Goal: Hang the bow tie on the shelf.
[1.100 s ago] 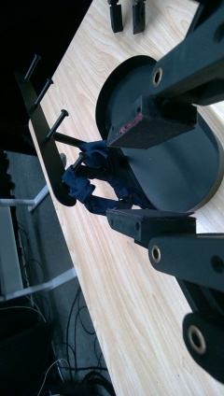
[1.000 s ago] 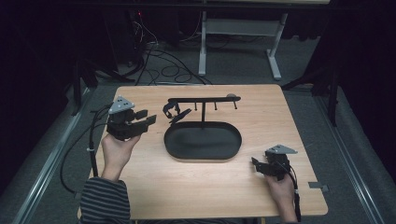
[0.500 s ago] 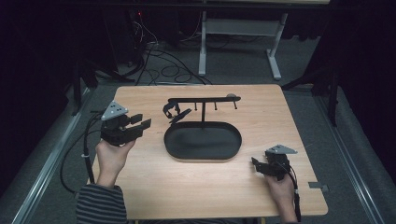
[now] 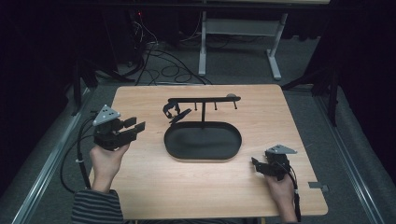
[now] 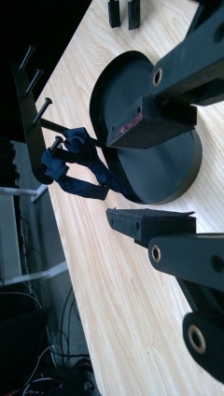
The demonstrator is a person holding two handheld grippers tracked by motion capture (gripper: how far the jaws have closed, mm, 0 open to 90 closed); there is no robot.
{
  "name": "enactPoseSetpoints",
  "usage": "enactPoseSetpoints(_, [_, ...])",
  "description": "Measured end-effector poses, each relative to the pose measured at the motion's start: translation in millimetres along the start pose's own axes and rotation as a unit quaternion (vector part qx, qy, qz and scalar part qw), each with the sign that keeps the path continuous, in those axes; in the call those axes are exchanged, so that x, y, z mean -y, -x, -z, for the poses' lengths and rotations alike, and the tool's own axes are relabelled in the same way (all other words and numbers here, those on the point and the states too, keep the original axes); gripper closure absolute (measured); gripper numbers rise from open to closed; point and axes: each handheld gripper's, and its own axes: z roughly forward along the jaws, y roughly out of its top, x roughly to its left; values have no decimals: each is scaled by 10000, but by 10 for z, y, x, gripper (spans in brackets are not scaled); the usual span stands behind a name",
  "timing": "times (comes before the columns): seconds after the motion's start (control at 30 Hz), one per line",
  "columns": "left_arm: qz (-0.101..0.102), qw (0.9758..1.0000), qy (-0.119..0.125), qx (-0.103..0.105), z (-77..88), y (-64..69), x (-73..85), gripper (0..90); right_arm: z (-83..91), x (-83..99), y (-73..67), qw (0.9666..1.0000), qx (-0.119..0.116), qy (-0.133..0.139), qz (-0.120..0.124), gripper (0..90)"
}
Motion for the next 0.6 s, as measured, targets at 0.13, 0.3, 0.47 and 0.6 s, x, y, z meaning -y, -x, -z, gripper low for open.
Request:
enactPoseSetpoints(0.13, [46, 10000, -4, -3, 20, -19, 37, 586, -1, 0, 0, 10000, 2, 1, 8, 350])
enactPoseSetpoints(0.3, [62, 10000, -17, -35, 41, -34, 73, 587, -1, 0, -1, 10000, 4, -2, 11, 350])
enactPoseSetpoints(0.47, [69, 9999, -34, -67, 66, -37, 117, 587, -1, 0, -2, 10000, 5, -2, 14, 349])
enactPoseSetpoints(0.6, [87, 9999, -28, -67, 72, -35, 143, 586, -1, 0, -2, 10000, 5, -3, 14, 349])
